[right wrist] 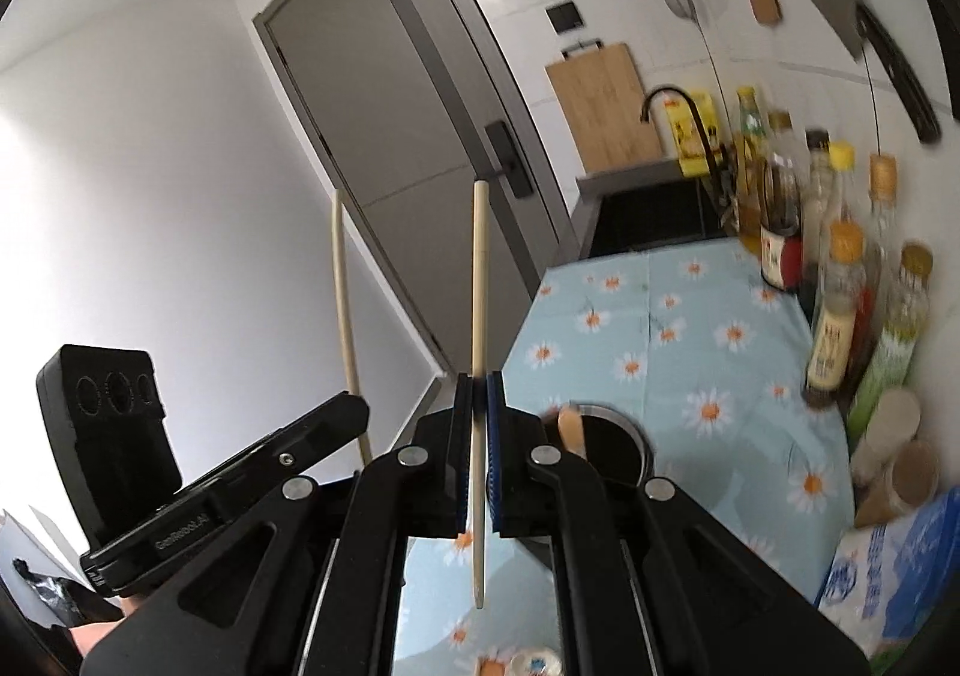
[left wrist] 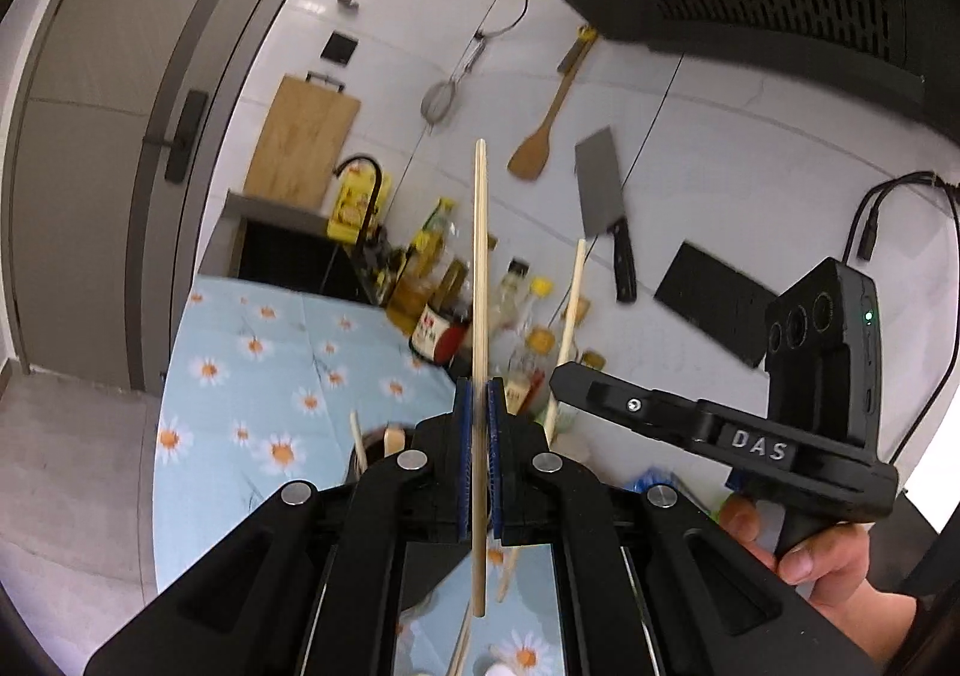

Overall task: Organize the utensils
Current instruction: 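Lift both held chopsticks and carry them above the black holder, then lower both chopsticks into the black holder and open both grippers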

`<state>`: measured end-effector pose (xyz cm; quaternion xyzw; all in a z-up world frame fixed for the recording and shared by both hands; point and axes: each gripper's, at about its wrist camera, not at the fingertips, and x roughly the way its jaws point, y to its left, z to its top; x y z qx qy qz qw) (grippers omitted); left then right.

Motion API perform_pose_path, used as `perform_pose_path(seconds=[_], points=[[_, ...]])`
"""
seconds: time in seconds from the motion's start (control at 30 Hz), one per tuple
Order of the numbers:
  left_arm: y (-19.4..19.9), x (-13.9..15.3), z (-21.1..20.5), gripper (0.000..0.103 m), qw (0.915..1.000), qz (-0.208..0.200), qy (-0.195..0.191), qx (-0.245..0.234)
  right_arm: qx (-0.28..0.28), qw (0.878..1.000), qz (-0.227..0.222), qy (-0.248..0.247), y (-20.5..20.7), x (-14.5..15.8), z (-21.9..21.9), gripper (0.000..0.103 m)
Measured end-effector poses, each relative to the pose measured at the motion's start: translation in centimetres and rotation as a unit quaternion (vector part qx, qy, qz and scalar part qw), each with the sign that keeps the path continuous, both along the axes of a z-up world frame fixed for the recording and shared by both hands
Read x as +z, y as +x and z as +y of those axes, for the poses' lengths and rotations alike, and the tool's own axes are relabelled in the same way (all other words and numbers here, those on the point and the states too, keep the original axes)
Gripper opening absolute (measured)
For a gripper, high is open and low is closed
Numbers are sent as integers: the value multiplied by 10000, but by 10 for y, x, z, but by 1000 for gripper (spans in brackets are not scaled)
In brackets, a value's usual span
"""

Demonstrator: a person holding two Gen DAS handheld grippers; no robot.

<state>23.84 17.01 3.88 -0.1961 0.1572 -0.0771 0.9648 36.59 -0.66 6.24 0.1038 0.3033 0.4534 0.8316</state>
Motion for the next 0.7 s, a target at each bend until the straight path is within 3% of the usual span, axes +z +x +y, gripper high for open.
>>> perform_pose_path(seconds=[0.17, 0.4, 0.7], points=[[6, 14, -2, 4, 9985, -497, 185, 114, -221, 9989, -419, 56, 8, 15, 1, 6], [17, 14, -2, 4, 9945, -941, 399, 209, -418, 9966, -660, 258, 23, 26, 0, 6], [36, -3, -4, 4, 9929, -1069, 505, 99, -606, 9966, -467, 296, 43, 9, 5, 6]])
